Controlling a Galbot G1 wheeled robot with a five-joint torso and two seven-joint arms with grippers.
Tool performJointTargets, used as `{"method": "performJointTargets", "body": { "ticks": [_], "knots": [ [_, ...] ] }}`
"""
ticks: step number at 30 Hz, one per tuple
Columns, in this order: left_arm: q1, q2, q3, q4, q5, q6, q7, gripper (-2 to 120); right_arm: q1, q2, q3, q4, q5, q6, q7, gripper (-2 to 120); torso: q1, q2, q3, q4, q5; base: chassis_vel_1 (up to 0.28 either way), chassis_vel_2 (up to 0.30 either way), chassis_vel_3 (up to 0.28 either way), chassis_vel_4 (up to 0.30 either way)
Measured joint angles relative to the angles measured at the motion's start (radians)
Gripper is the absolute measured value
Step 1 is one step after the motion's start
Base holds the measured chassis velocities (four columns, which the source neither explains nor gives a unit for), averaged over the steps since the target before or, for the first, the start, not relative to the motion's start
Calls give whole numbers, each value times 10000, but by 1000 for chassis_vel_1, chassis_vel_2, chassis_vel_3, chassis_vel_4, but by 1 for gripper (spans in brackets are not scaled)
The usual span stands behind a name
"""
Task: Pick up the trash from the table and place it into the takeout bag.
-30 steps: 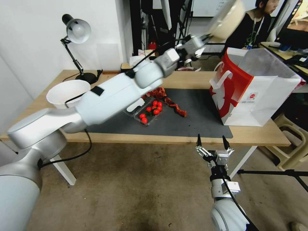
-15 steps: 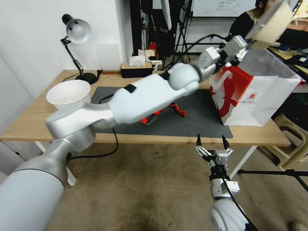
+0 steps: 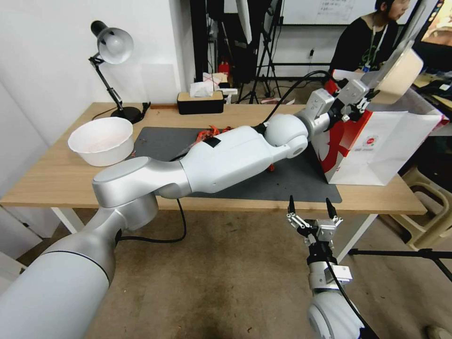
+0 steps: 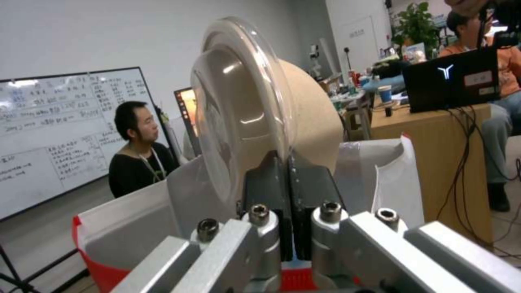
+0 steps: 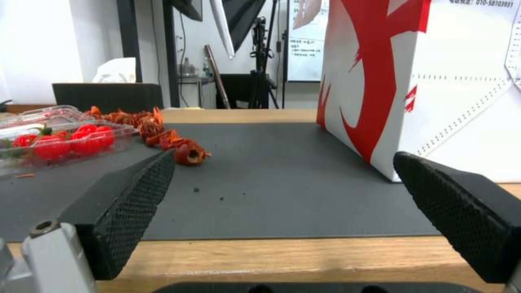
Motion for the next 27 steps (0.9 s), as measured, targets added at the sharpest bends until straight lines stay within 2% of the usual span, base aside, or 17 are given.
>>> {"method": "performJointTargets", "body": {
  "ticks": [1, 2, 4, 6, 7, 10, 11, 14, 15, 17, 18, 21, 22, 24, 26, 27],
  "knots": [
    [0, -20, -18, 9, 6, 2, -8, 1, 3, 0, 0, -2, 1, 0, 0, 100, 0, 0, 0, 0, 0, 0, 0, 0, 0],
    [0, -46, -47, 19, 36, 3, -15, 8, 6, -3, 0, -6, 1, 0, 0, 100, 0, 0, 0, 0, -1, 0, 0, 0, 0],
    [0, -53, -53, 25, 51, 4, -16, 11, 7, -6, 0, -10, 2, 1, 0, 100, 0, 0, 0, 1, -1, 0, 0, 0, 0],
    [-1, -75, -59, 52, 94, 4, -21, 23, 2, -8, 2, -11, 3, 5, 0, 100, -1, 0, -1, 2, -1, 0, 0, 0, 0],
    [-1, -75, -59, 52, 94, 4, -21, 23, 2, -8, 2, -11, 3, 5, 0, 100, -1, 0, -1, 2, -1, 0, 0, 0, 0],
    [31, -101, -84, 110, 242, 4, -38, 36, -23, 2, 3, -9, 4, 9, 0, 100, 0, 0, 0, 1, 0, 0, 0, 0, 0],
    [31, -101, -84, 110, 242, 4, -38, 36, -23, 2, 3, -9, 4, 9, 0, 100, 0, 0, 0, 1, 0, 0, 0, 0, 0],
    [99, -81, -238, 192, 482, 0, -67, 52, -66, 6, 8, 2, 4, 19, -1, 100, 0, 0, 0, 0, -1, 0, 0, 0, 0],
    [99, -81, -238, 192, 482, 0, -67, 52, -66, 6, 8, 2, 4, 19, -1, 100, 0, 0, 0, 0, -1, 0, 0, 0, 0],
    [178, 90, -523, 82, 548, -3, -194, 62, -74, 10, 23, 41, 4, 23, -2, 100, 0, 0, 0, 0, -1, 0, 0, 0, 0],
    [178, 90, -523, 82, 548, -3, -194, 62, -74, 10, 23, 41, 4, 23, -2, 100, 0, 0, 0, 0, -1, 0, 0, 0, 0],
    [319, 659, -977, -481, 535, 24, -357, 76, -80, 21, 23, 99, 5, 23, -4, 100, -1, 0, -1, 1, -3, 0, 0, 0, 0],
    [319, 659, -977, -481, 535, 24, -357, 76, -80, 21, 23, 99, 5, 23, -4, 100, -1, 0, -1, 1, -3, 0, 0, 0, 0],
    [466, 1138, -1202, -926, 493, 96, -470, 85, -83, 24, 19, 121, 2, 21, -6, 100, -1, 1, -1, -2, -3, 0, 0, 0, 0],
    [859, 1916, -1520, -1594, 457, 154, -629, 96, -84, 26, 14, 163, -4, 13, -7, 100, 0, 0, 0, 2, -5, 0, 0, 0, 0],
    [859, 1916, -1520, -1594, 457, 154, -629, 96, -84, 26, 14, 163, -4, 13, -7, 100, 0, 0, 0, 2, -5, 0, 0, 0, 0]
  ]
}}
